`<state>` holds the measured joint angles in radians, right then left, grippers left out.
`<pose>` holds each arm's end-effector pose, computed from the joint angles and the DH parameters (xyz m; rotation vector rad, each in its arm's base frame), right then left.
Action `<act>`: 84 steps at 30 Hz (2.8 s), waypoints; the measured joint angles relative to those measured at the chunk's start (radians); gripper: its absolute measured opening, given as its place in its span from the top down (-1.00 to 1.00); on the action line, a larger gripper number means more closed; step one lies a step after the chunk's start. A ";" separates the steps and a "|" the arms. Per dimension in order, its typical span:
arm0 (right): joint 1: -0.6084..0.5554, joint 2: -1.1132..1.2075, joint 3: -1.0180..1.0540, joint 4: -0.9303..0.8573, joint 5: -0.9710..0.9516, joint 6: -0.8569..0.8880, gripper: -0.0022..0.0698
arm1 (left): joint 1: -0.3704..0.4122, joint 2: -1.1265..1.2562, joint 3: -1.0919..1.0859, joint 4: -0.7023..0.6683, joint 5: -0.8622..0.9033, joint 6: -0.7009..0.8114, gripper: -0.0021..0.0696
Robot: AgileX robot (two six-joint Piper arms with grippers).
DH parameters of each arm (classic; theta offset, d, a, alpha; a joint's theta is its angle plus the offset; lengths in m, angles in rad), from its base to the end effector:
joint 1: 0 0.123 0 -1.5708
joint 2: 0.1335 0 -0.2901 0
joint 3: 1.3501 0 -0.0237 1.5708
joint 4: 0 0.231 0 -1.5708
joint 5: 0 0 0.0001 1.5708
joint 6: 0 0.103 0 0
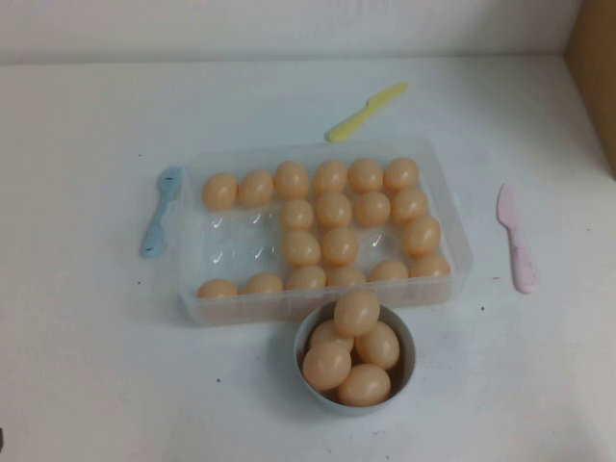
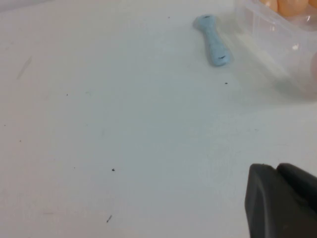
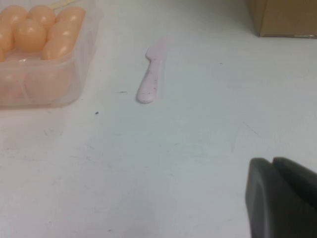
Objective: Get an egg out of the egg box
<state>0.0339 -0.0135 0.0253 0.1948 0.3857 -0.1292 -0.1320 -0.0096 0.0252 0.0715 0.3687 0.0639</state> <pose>0.0383 0.0088 0.1679 -0.0336 1.8753 0.1272 0.0393 -0.0025 0.1689 0.2268 1.8532 0.0231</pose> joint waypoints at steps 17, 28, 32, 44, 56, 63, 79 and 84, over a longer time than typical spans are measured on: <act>0.000 0.000 0.000 0.000 0.000 0.000 0.99 | 0.000 0.000 0.000 0.000 0.000 0.000 0.95; 0.000 0.000 0.000 0.000 0.000 0.000 0.99 | 0.000 0.000 0.000 0.000 0.000 0.000 0.95; 0.000 0.000 0.000 0.000 0.000 0.000 0.99 | 0.000 0.000 0.000 0.000 0.000 0.000 0.95; 0.000 0.000 0.000 0.000 0.000 0.000 0.99 | 0.000 0.000 0.000 0.000 0.000 0.000 0.95; 0.000 0.000 0.000 0.146 -0.036 0.000 0.99 | 0.000 0.000 0.000 0.000 0.000 0.000 0.95; 0.000 0.000 0.000 0.970 -0.141 0.000 0.99 | 0.000 0.000 0.000 0.000 0.000 0.000 0.95; 0.000 0.000 0.000 1.179 -0.242 -0.194 0.99 | 0.000 0.000 0.000 0.000 0.000 0.000 0.95; 0.000 0.042 -0.022 1.106 -0.128 -0.321 0.99 | 0.000 0.000 0.000 0.000 0.000 0.000 0.95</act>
<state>0.0339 0.0289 0.0033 1.3005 0.2582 -0.4502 -0.1320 -0.0096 0.0252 0.0715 0.3687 0.0639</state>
